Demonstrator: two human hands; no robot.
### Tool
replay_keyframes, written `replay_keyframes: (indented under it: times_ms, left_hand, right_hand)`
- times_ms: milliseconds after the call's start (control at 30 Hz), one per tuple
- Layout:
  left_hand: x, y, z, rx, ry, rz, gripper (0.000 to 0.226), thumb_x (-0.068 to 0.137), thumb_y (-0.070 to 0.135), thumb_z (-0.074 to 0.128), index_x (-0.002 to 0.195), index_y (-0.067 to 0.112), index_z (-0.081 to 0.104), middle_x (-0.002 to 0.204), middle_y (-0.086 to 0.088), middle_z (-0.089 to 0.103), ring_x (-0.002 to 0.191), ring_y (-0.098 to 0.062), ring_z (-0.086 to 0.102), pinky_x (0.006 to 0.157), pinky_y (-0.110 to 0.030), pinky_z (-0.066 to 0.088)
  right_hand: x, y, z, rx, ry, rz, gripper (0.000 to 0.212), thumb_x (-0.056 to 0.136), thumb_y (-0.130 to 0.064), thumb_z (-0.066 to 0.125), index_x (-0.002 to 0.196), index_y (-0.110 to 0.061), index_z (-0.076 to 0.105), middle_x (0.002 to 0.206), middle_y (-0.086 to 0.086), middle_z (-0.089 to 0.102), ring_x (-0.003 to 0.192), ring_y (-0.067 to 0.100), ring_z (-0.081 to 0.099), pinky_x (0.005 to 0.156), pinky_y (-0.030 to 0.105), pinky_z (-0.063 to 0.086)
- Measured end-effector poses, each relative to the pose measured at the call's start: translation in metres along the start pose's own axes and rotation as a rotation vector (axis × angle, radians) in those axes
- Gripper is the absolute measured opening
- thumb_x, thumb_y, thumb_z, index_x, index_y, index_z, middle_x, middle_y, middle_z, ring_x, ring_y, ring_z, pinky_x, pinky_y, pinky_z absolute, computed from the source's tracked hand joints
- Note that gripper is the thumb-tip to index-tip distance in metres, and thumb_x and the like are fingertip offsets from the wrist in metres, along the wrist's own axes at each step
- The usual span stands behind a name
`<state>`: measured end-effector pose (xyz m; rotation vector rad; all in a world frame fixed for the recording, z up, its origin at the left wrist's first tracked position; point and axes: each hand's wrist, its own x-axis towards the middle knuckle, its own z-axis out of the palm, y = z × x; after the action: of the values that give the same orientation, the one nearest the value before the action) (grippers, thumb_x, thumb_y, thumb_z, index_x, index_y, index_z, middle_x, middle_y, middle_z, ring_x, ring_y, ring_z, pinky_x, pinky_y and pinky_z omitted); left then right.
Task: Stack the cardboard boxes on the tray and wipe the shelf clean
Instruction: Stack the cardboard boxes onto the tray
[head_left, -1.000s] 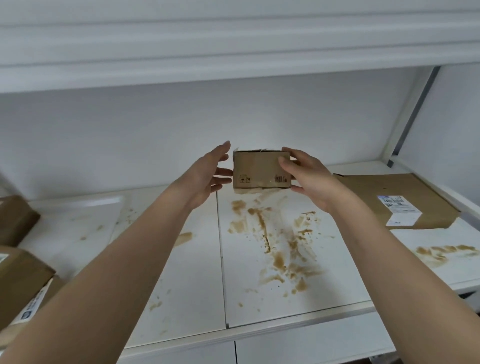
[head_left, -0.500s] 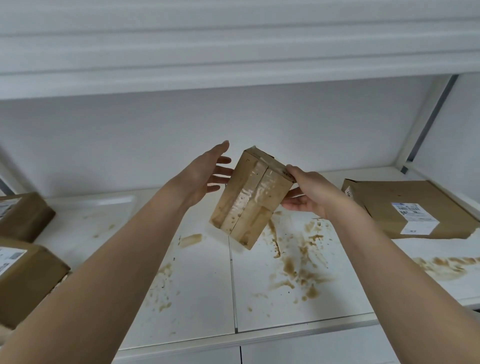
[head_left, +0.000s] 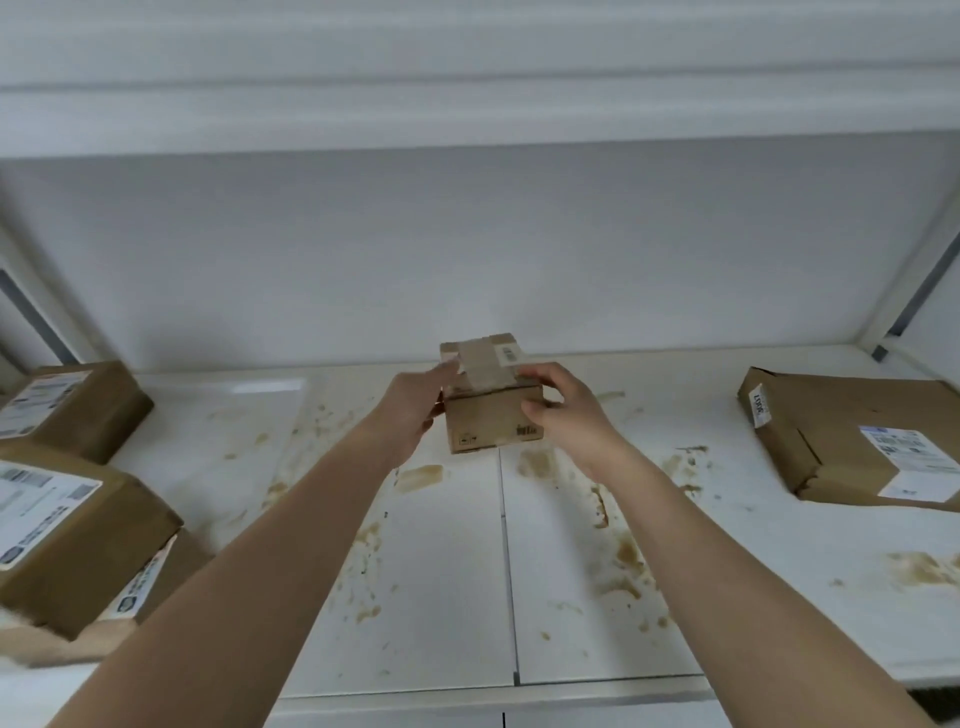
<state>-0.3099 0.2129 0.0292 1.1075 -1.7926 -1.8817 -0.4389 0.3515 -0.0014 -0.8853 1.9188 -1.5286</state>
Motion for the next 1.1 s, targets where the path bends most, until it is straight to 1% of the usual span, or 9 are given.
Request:
replay_keyframes:
  times_ms: [100, 200, 300, 400, 667, 800, 967, 1033, 1100]
  left_hand:
    - [0.012, -0.026, -0.007, -0.029, 0.058, -0.011, 0.017, 0.089, 0.022, 0.063, 0.095, 0.007, 0.066, 0.087, -0.004, 0.061, 0.08, -0.019, 0.051, 0.073, -0.025, 0.039]
    - [0.028, -0.048, -0.014, -0.036, 0.069, 0.009, 0.026, 0.091, 0.011, 0.06, 0.116, 0.005, 0.056, 0.105, -0.01, 0.064, 0.091, -0.02, 0.06, 0.08, -0.03, 0.048]
    - [0.04, -0.067, -0.02, 0.04, 0.081, 0.037, 0.036, 0.087, 0.008, 0.063, 0.122, 0.011, 0.054, 0.117, -0.005, 0.062, 0.104, -0.024, 0.062, 0.088, -0.036, 0.052]
    - [0.044, -0.077, -0.023, 0.12, 0.032, 0.067, 0.038, 0.085, 0.005, 0.062, 0.122, 0.017, 0.062, 0.119, 0.001, 0.065, 0.103, -0.02, 0.065, 0.078, -0.027, 0.054]
    - [0.036, -0.074, -0.016, 0.215, -0.03, 0.088, 0.037, 0.089, 0.001, 0.059, 0.125, 0.014, 0.06, 0.116, 0.0, 0.065, 0.088, -0.015, 0.062, 0.062, -0.013, 0.048]
    - [0.022, -0.074, -0.011, 0.253, -0.053, 0.078, 0.038, 0.088, 0.001, 0.06, 0.124, 0.014, 0.06, 0.112, 0.002, 0.065, 0.092, -0.018, 0.063, 0.071, -0.02, 0.05]
    - [-0.006, -0.067, -0.009, 0.194, -0.206, -0.034, 0.023, 0.087, -0.004, 0.06, 0.102, 0.013, 0.067, 0.102, -0.006, 0.071, 0.082, -0.015, 0.067, 0.073, -0.027, 0.056]
    - [-0.017, -0.055, -0.013, 0.251, -0.238, -0.059, 0.011, 0.088, 0.007, 0.064, 0.098, 0.011, 0.069, 0.098, -0.006, 0.072, 0.077, -0.013, 0.068, 0.07, -0.026, 0.057]
    - [-0.023, -0.036, -0.018, 0.347, -0.188, -0.019, 0.02, 0.088, 0.025, 0.067, 0.099, 0.009, 0.069, 0.099, -0.007, 0.071, 0.074, -0.014, 0.067, 0.066, -0.023, 0.056]
  right_hand:
    - [0.003, 0.017, 0.024, 0.061, -0.004, 0.045, 0.043, 0.089, -0.001, 0.055, 0.108, -0.039, 0.06, 0.113, -0.015, 0.061, 0.099, 0.014, 0.065, 0.083, 0.034, 0.056]
    - [0.007, 0.032, 0.038, 0.086, 0.041, 0.071, 0.023, 0.09, -0.016, 0.061, 0.108, -0.03, 0.061, 0.118, -0.013, 0.06, 0.102, 0.009, 0.062, 0.073, 0.021, 0.049]
    - [0.011, 0.045, 0.049, 0.054, 0.058, 0.04, 0.016, 0.089, -0.027, 0.067, 0.105, -0.03, 0.062, 0.116, -0.019, 0.056, 0.105, 0.005, 0.059, 0.084, 0.022, 0.05]
    - [0.011, 0.056, 0.055, 0.02, 0.04, 0.058, 0.029, 0.089, -0.025, 0.069, 0.116, -0.033, 0.063, 0.126, -0.01, 0.06, 0.111, 0.012, 0.061, 0.098, 0.033, 0.051]
    - [0.003, 0.055, 0.042, -0.09, 0.049, 0.132, 0.032, 0.094, -0.026, 0.062, 0.125, -0.028, 0.064, 0.135, -0.006, 0.056, 0.122, 0.01, 0.054, 0.106, 0.032, 0.044]
    - [-0.007, 0.048, 0.033, -0.074, 0.026, 0.215, 0.028, 0.093, -0.021, 0.063, 0.12, -0.023, 0.067, 0.13, -0.002, 0.06, 0.113, 0.014, 0.06, 0.099, 0.037, 0.051]
    - [-0.027, 0.024, 0.02, -0.18, -0.025, 0.318, 0.015, 0.094, -0.02, 0.06, 0.1, -0.016, 0.073, 0.104, -0.006, 0.067, 0.097, 0.017, 0.066, 0.081, 0.036, 0.059]
    - [-0.033, 0.012, 0.013, -0.189, -0.032, 0.329, 0.015, 0.093, -0.024, 0.062, 0.098, -0.015, 0.074, 0.099, -0.004, 0.068, 0.093, 0.019, 0.067, 0.079, 0.038, 0.06]
    - [-0.036, -0.002, 0.007, -0.15, -0.041, 0.301, 0.019, 0.092, -0.029, 0.063, 0.102, -0.015, 0.073, 0.101, 0.002, 0.07, 0.09, 0.017, 0.069, 0.076, 0.035, 0.061]
